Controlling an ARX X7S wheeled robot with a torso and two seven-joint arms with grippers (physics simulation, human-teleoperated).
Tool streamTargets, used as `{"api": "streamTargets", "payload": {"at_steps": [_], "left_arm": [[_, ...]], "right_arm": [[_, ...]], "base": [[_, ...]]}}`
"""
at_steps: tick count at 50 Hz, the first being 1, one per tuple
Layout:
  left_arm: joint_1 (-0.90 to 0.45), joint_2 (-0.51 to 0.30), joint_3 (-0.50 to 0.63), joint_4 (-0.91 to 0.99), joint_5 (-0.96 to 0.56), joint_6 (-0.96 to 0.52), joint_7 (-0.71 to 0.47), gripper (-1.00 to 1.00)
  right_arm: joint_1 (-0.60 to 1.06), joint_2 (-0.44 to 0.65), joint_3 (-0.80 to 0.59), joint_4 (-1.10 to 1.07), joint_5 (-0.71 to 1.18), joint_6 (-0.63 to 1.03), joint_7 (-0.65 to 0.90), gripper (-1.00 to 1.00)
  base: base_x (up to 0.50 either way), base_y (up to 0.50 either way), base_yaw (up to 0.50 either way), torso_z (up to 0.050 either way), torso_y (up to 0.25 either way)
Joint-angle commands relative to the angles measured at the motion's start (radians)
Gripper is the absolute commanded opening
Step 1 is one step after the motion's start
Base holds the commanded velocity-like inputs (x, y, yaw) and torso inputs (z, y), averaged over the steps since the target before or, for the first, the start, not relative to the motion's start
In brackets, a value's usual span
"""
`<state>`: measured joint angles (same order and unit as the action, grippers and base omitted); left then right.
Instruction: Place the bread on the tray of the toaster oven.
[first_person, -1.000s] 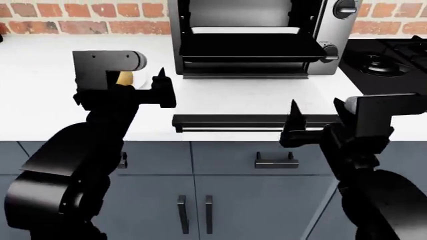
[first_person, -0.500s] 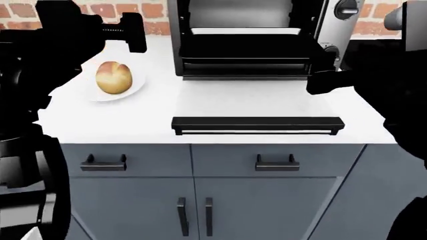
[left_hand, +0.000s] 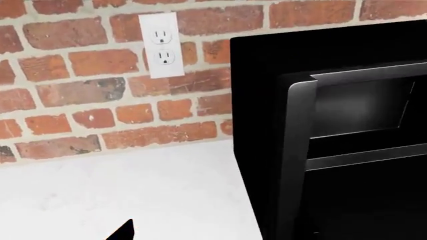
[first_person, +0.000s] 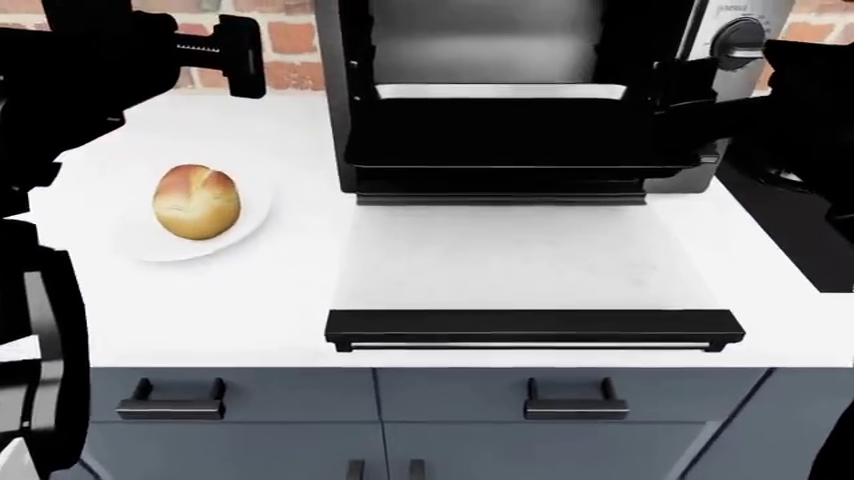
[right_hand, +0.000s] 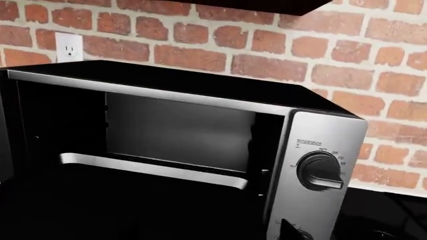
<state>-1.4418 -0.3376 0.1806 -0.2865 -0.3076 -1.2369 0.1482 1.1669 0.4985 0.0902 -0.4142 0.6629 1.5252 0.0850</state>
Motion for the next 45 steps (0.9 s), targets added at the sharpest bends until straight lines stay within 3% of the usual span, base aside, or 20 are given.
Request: {"api": "streamTargets", "payload": {"at_steps": [1, 24, 37, 45], "left_arm": [[0.007, -0.016, 0.012, 0.015, -0.014, -0.032, 0.024, 1.0], [0.051, -0.058, 0.033, 0.066, -0.028, -0.058, 0.038, 1.0], [0.098, -0.086, 0.021, 0.118, -0.044, -0.099, 0.035, 1.0], [0.142, -0.132, 0.006, 0.217, -0.092, -0.24, 0.049, 1.0]], "right_arm": [[0.022, 0.013, 0.01, -0.003, 0.041, 0.027, 0.011, 1.0], [0.002, 0.077, 0.007, 0.009, 0.283, 0.025, 0.182, 1.0], [0.001, 0.098, 0.015, 0.022, 0.396, 0.024, 0.276, 1.0], [-0.019, 0.118, 0.044, 0.015, 0.474, 0.03, 0.341, 1.0]], "base": [[0.37, 0.0, 0.0, 0.0, 0.0], [0.32, 0.0, 0.0, 0.0, 0.001], [0.12, 0.0, 0.0, 0.0, 0.0], [0.0, 0.0, 0.0, 0.0, 0.0]]}}
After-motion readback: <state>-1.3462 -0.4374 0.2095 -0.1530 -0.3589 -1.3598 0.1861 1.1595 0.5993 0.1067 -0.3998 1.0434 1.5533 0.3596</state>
